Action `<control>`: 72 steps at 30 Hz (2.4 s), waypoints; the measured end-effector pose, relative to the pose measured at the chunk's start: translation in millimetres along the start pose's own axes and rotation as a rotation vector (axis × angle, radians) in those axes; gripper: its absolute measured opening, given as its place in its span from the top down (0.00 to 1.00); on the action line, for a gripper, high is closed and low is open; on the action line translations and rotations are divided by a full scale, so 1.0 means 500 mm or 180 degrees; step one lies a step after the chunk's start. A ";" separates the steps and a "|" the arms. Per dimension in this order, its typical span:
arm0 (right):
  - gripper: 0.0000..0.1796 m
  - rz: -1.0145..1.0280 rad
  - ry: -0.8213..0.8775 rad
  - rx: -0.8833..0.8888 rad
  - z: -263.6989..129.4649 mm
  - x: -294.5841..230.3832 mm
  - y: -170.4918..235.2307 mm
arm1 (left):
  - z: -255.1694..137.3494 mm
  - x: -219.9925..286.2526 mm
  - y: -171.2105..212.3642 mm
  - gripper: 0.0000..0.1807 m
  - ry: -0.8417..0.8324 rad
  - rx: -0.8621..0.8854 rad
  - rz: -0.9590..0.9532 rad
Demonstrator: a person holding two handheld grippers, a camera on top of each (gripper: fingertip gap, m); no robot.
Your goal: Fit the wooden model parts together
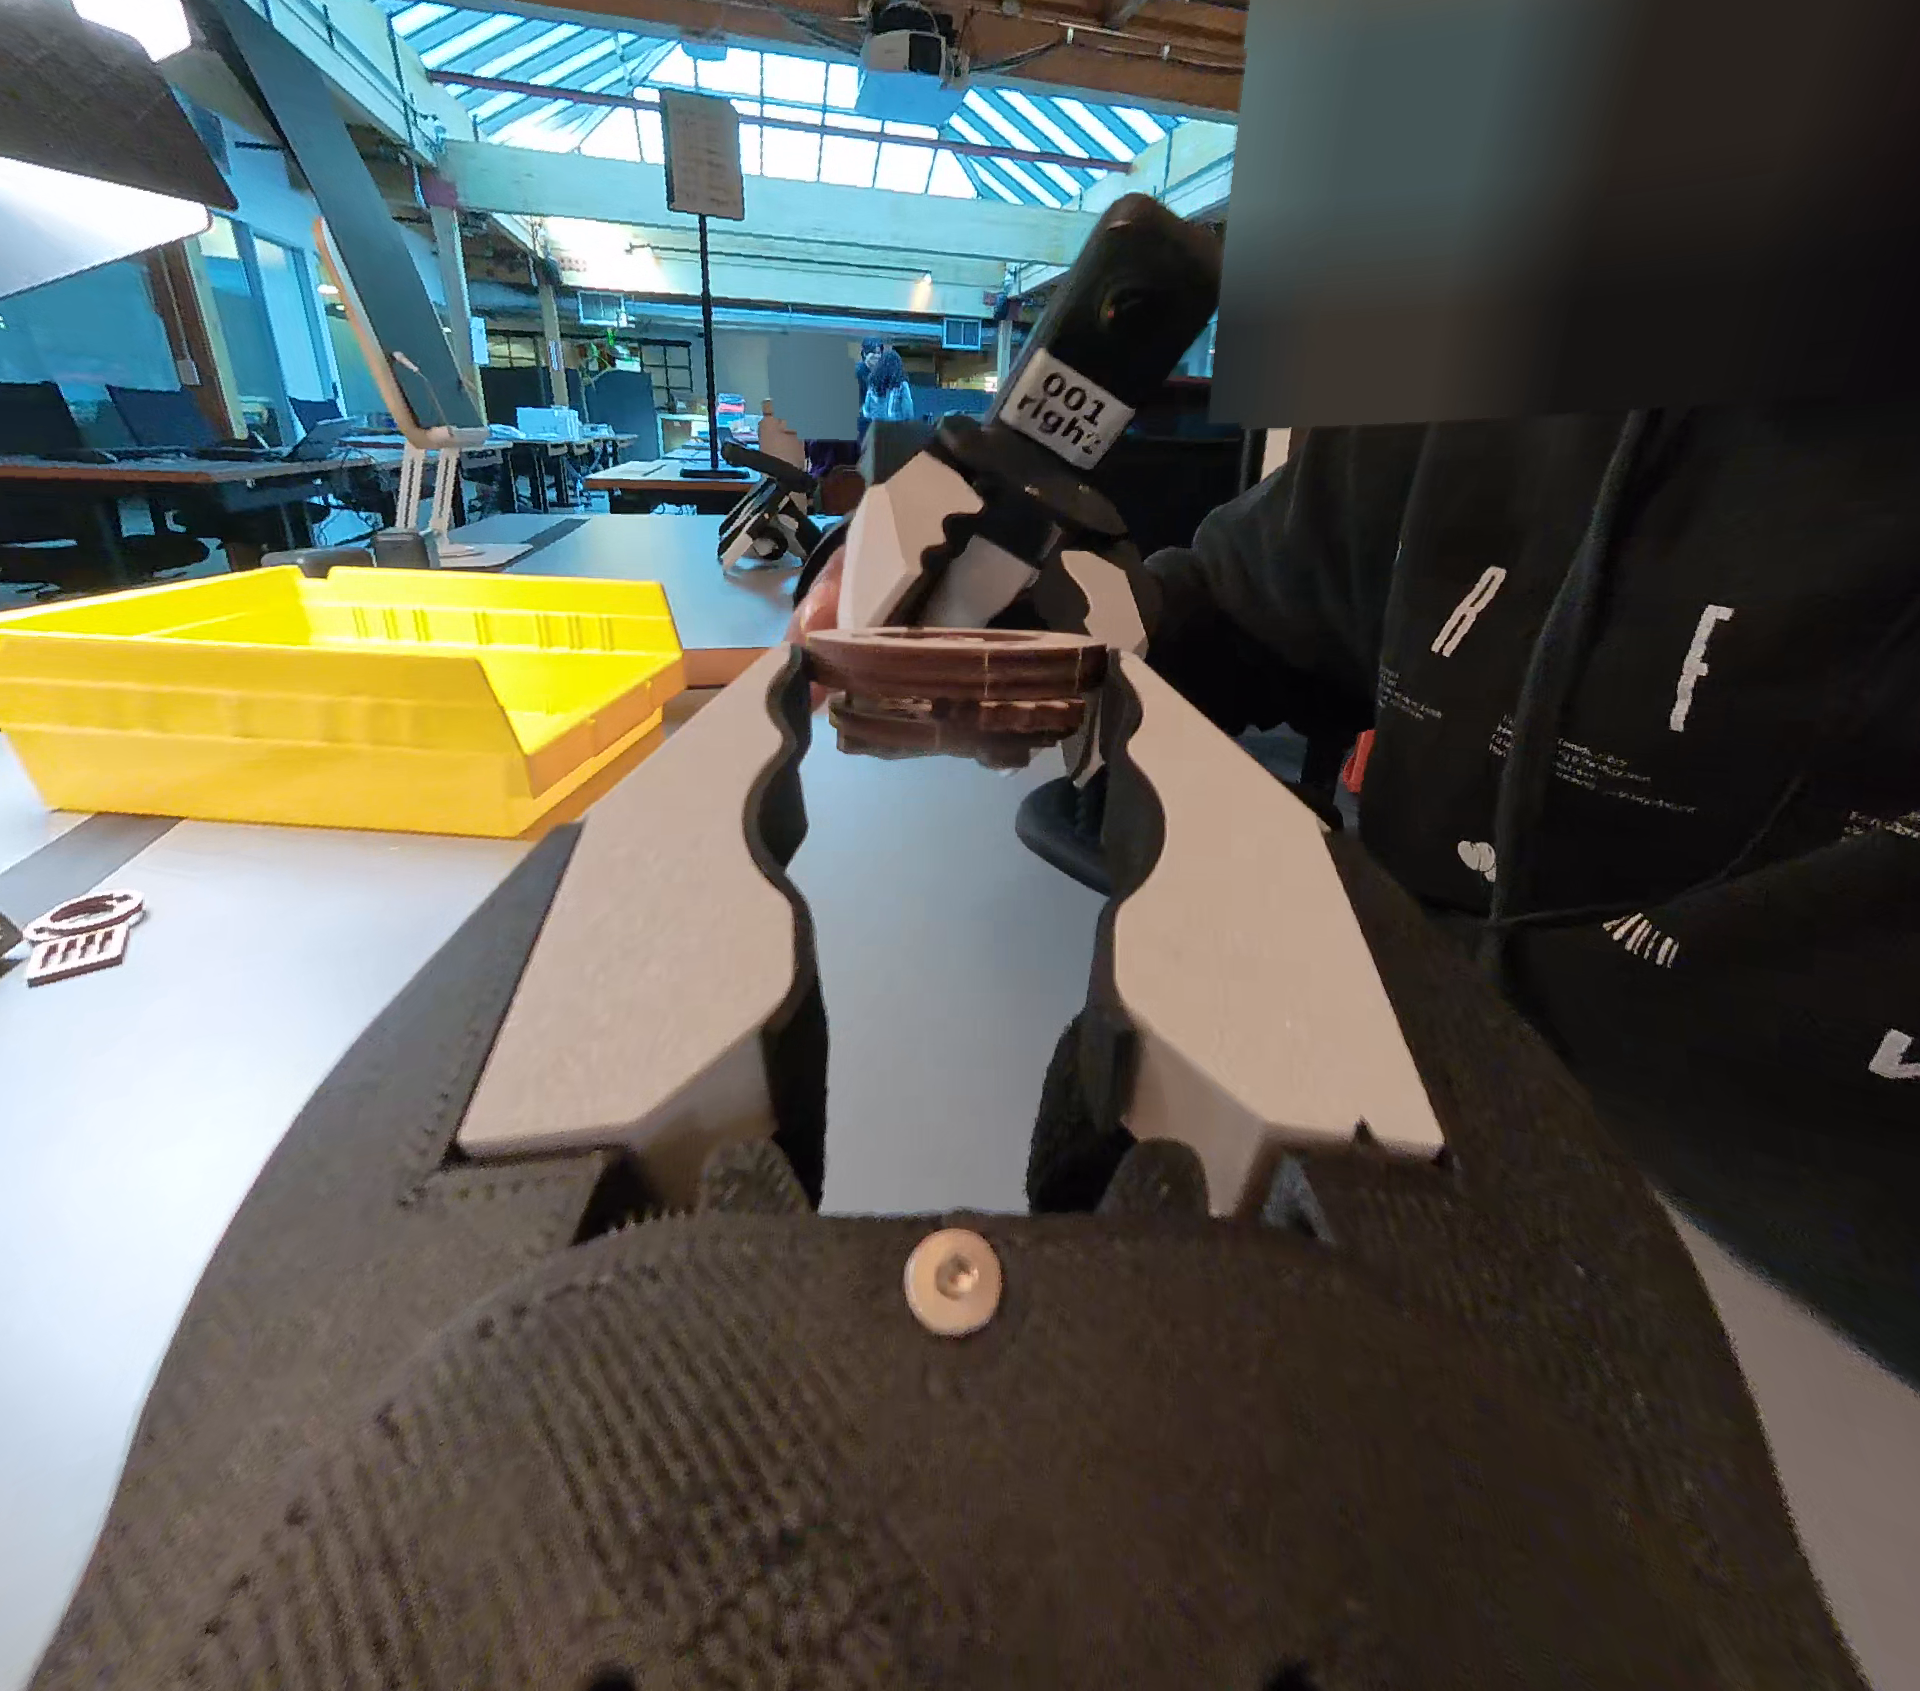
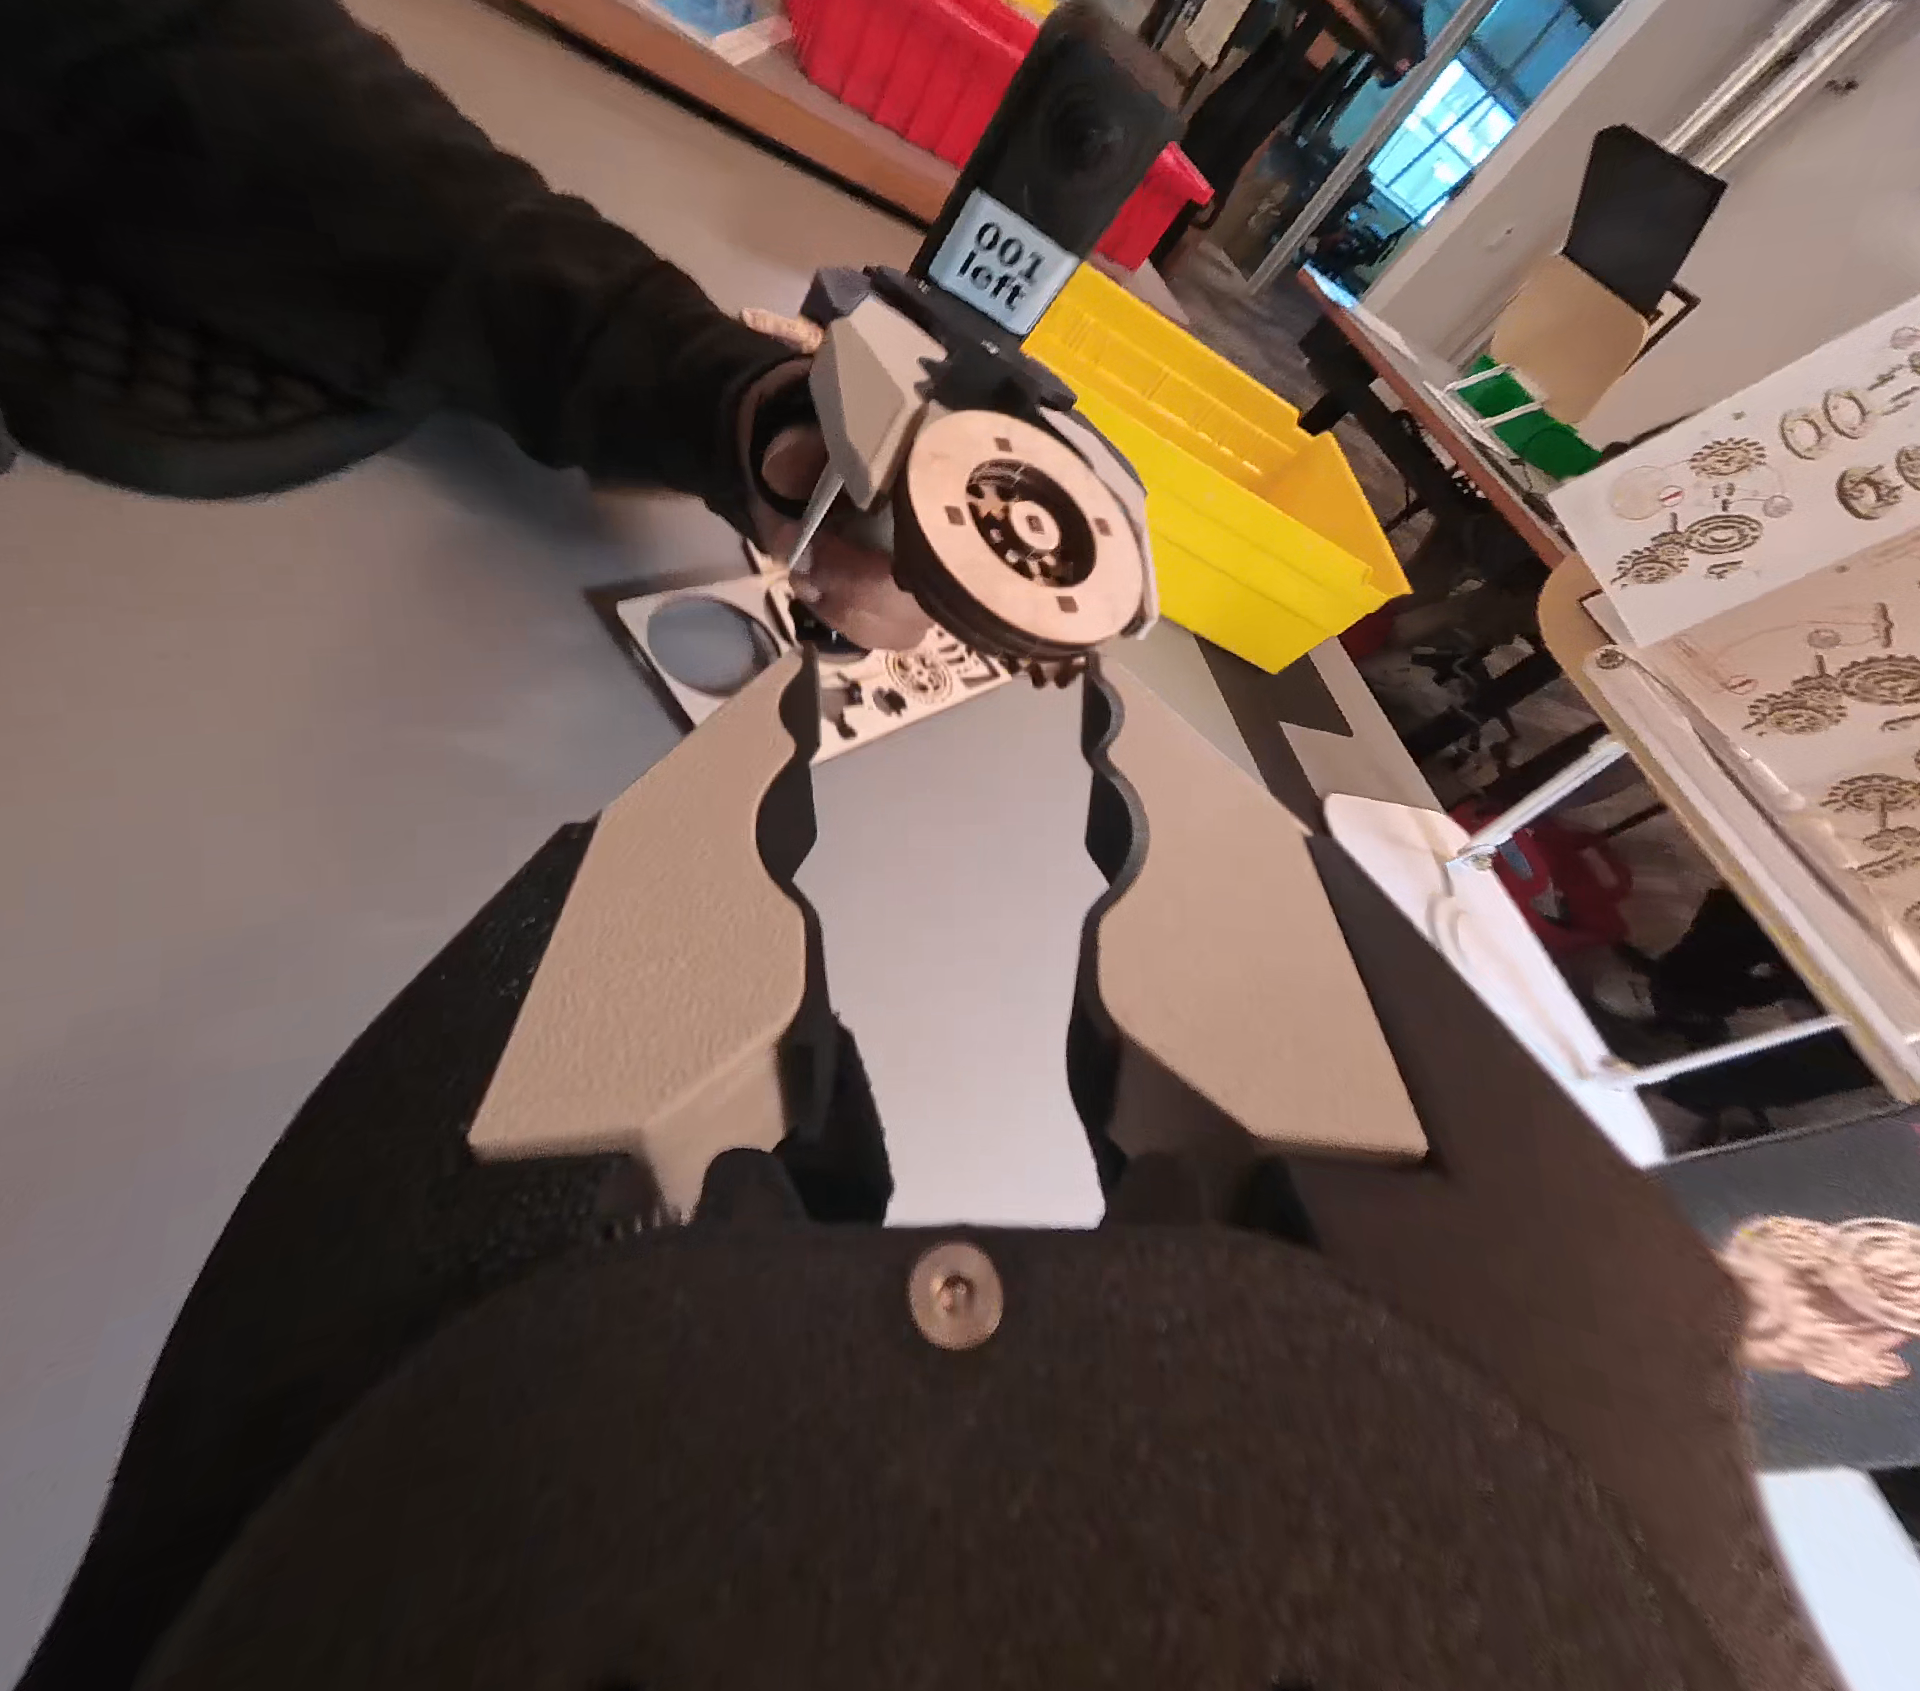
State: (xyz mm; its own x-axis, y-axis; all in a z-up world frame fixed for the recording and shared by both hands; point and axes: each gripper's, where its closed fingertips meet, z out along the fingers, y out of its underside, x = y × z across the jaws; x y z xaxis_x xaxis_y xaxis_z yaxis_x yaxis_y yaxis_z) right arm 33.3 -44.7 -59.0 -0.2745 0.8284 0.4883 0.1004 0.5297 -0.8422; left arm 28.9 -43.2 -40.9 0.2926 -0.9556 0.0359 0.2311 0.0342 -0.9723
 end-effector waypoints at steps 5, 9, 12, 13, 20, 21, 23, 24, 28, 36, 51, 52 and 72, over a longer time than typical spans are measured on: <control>0.73 0.0954 -0.0149 0.0385 -0.003 0.019 -0.004 | 0.005 0.004 0.003 0.70 -0.0021 -0.0007 0.0093; 0.65 0.2068 -0.0855 0.0491 0.004 -0.009 0.012 | 0.011 0.006 0.014 0.70 -0.0031 -0.0067 0.0177; 0.69 0.2702 -0.1251 0.0645 0.009 -0.025 0.009 | 0.017 0.008 0.030 0.70 -0.0045 -0.0196 0.0253; 0.70 0.2797 -0.1335 0.0648 0.013 -0.032 0.008 | 0.019 0.008 0.035 0.70 -0.0050 -0.0240 0.0276; 0.80 0.3393 -0.1569 0.0865 0.009 -0.024 0.011 | 0.015 0.000 0.061 0.70 -0.0158 -0.0563 0.0424; 0.80 0.3438 -0.1579 0.0871 0.008 -0.024 0.013 | 0.015 -0.001 0.064 0.70 -0.0178 -0.0602 0.0460; 0.80 0.3535 -0.1594 0.0882 0.006 -0.023 0.017 | 0.016 -0.004 0.068 0.70 -0.0226 -0.0671 0.0497; 0.80 0.3594 -0.1597 0.0897 0.006 -0.021 0.020 | 0.016 -0.007 0.070 0.70 -0.0263 -0.0705 0.0509; 0.80 0.3887 -0.1751 0.1178 -0.006 -0.012 0.017 | 0.016 -0.020 0.082 0.66 -0.0415 -0.0839 0.0503; 0.80 0.3565 -0.1656 0.1334 -0.006 -0.019 0.013 | 0.043 -0.009 0.080 0.68 -0.0409 -0.0771 0.0343; 0.75 0.2214 -0.0732 0.0933 -0.029 0.012 0.022 | 0.025 -0.035 0.066 0.68 -0.0751 -0.0775 0.0892; 0.74 0.2173 -0.0719 0.0943 -0.028 0.010 0.018 | 0.026 -0.033 0.065 0.68 -0.0737 -0.0748 0.0890; 0.73 0.1923 -0.0566 0.0861 -0.028 0.015 0.008 | 0.022 -0.031 0.054 0.68 -0.0706 -0.0665 0.0911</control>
State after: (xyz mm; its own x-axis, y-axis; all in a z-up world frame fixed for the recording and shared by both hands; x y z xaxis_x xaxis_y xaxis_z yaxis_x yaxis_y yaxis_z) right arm 45.0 -33.9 -55.5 -0.4006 0.9095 -0.1108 0.0493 -0.0993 -0.9938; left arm 40.7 -24.4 -65.1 0.5156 -0.8292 -0.2158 -0.0751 0.2072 -0.9754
